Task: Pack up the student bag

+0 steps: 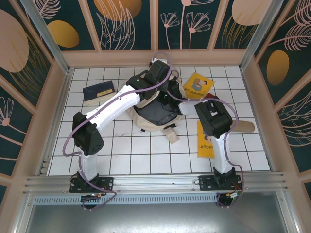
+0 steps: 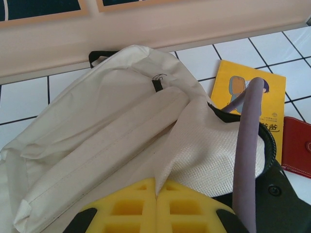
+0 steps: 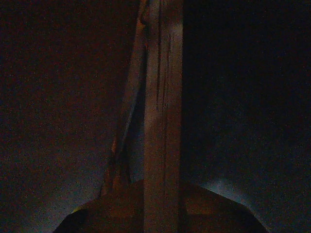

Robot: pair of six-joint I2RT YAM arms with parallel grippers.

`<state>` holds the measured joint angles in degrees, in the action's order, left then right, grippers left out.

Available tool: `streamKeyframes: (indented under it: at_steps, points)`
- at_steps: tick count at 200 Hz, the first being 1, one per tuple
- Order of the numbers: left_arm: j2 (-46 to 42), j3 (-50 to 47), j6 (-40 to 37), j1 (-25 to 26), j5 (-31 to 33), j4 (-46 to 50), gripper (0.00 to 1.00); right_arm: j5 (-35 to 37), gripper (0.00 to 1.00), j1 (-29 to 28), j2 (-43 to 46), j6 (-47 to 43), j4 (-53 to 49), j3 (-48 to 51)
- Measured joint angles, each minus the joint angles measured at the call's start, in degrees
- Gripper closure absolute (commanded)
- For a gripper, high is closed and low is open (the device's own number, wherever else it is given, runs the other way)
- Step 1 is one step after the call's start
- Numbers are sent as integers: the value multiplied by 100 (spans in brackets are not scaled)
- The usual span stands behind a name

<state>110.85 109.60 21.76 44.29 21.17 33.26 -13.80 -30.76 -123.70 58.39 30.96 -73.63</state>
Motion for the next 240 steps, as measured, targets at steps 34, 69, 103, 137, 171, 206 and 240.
streamKeyframes:
  at_steps: [34,69,103,137,171,206,240]
  points:
    - [0,-2,0,-17,52,0,100,-608,100,13,-26,-291,9,-103]
    - [0,-22,0,-17,57,0,100,-1051,92,52,-35,-476,-131,-101]
    - [0,-33,0,-15,37,7,100,-927,59,177,-66,-542,-363,-96]
    - [0,-33,0,-15,35,20,100,-514,53,232,79,-708,-785,-79]
    - [0,-33,61,-15,39,20,100,-251,49,227,793,-640,-1047,332]
    - [0,-33,105,-17,42,20,100,-358,48,216,1731,-282,-1043,1209]
    - [0,-42,138,-48,55,11,100,-514,48,184,2647,-142,-1202,2133]
